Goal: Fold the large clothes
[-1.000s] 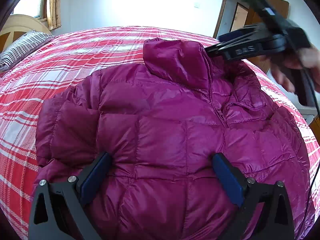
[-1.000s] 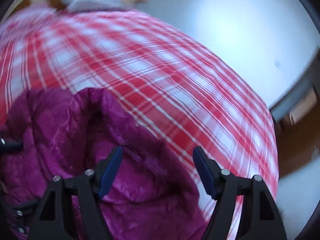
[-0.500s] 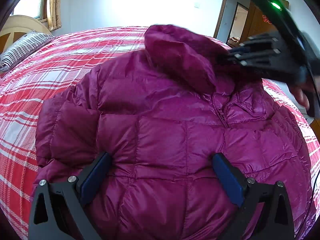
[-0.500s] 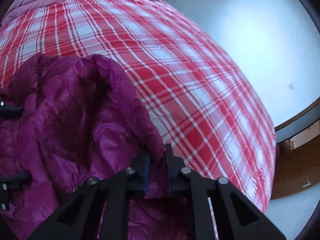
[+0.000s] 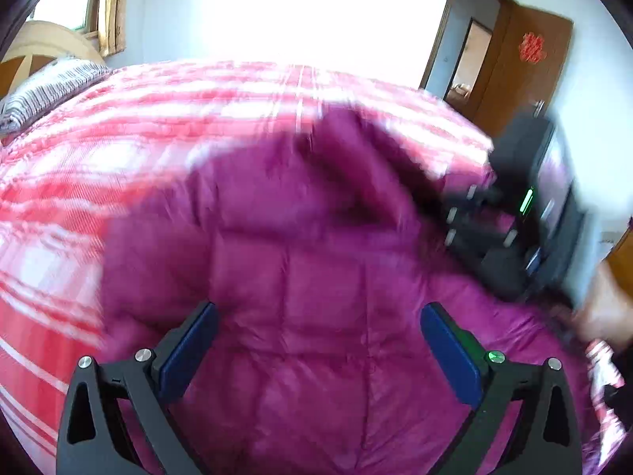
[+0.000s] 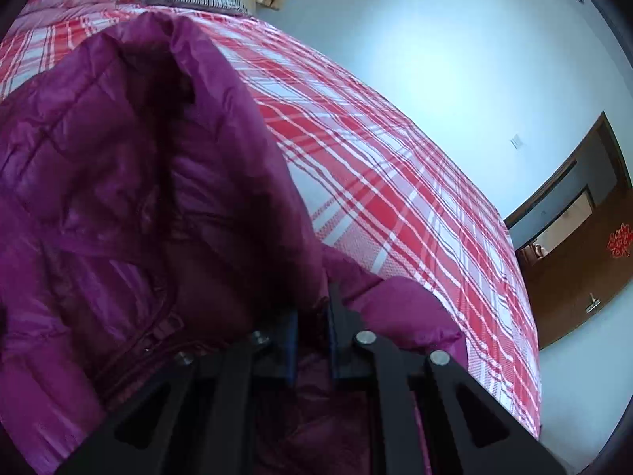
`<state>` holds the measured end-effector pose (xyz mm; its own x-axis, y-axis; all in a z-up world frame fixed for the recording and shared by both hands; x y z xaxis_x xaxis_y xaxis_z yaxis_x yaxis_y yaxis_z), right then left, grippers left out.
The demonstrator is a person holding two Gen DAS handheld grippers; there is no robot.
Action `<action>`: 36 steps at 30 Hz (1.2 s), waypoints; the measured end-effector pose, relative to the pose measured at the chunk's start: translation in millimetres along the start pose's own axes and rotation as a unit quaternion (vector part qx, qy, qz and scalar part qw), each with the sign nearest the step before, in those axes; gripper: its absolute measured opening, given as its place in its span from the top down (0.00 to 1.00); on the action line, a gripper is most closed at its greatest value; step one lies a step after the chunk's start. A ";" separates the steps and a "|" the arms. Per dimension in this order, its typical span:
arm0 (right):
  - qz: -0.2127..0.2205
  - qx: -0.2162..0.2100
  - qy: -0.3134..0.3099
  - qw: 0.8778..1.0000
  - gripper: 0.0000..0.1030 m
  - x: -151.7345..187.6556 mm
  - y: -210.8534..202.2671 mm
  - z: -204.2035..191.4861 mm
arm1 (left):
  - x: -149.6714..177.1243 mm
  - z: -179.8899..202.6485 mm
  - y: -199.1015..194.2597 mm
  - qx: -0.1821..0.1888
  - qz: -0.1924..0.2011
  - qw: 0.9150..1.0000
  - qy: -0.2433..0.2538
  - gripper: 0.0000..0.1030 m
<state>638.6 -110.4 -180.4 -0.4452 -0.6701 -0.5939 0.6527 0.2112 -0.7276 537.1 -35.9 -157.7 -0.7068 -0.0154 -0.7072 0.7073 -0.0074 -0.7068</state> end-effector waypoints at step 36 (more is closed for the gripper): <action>0.073 -0.098 0.303 0.945 0.53 -10.3 -42.6 82.1 | -50.1 -3.5 101.7 -0.136 -0.049 0.988 0.057 0.01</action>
<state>665.8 -170.9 -115.1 -0.6670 -0.1050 -0.7376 0.6349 0.4381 -0.6364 644.5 -32.4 -194.2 -0.7795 0.0856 -0.6205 0.6180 0.2667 -0.7395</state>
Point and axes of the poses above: each gripper's, at about its wrist camera, not at the fingertips, and y roughly the way its jaws point, z to its right, x to its underside, the point moved 3 cm from there along y, roughly the way its jaws point, and after that the axes turned 14 degrees about -x, right-handed, at the moved point
